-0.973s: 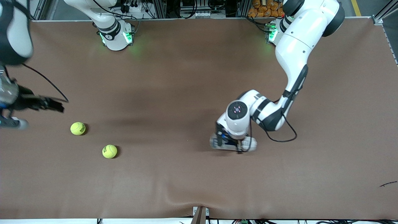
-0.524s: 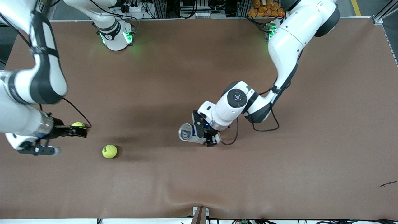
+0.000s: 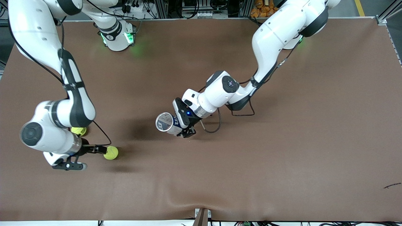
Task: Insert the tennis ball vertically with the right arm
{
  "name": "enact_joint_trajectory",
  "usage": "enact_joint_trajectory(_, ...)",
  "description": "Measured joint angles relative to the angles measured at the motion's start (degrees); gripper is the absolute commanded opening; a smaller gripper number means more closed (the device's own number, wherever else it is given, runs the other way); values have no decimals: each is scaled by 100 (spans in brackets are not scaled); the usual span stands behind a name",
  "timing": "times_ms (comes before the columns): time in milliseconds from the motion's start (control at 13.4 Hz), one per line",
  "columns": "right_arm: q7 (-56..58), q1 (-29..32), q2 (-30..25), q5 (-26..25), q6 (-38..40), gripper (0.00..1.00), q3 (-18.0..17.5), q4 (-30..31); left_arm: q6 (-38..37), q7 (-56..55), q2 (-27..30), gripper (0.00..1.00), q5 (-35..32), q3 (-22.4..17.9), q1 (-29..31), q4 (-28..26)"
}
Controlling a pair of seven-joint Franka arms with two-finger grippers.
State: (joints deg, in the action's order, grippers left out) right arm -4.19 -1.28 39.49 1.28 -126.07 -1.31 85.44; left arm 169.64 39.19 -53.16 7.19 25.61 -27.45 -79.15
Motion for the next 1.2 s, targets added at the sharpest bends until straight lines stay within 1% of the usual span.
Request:
enact_joint_trajectory(150,0,-83,237,-1,-235,100,-1,2,552,0,-208,69,2,0,-32,-68)
enact_joint_trajectory(449,0,-238,504,-4,-302,100,-1,3,1504,0,-536,68,2,67,-32,-246)
enact_joint_trajectory(599,4,-290,572,-31,-308,57,10,2,1972,0,-743,68,2,195,-73,-287)
enact_joint_trajectory(673,18,-287,592,-79,-314,38,22,2,2161,-3,-835,68,2,251,-98,-293)
enact_joint_trajectory(748,29,-281,598,-174,-320,24,38,1,2337,-4,-928,68,2,297,-125,-299)
enact_joint_trajectory(823,33,-278,595,-241,-327,7,46,-13,2514,-4,-1017,68,2,331,-156,-302)
enact_joint_trajectory(898,45,-274,595,-263,-330,2,52,-42,2659,-5,-1093,68,2,343,-183,-303)
enact_joint_trajectory(1048,92,-249,592,-262,-314,0,64,-140,2779,-5,-1169,68,2,346,-198,-303)
enact_joint_trajectory(1122,98,-248,581,-253,-164,0,62,-264,2790,-5,-1170,68,2,349,-199,-302)
enact_joint_trajectory(1197,94,-248,561,-211,187,0,52,-461,2791,-5,-1170,68,2,353,-200,-301)
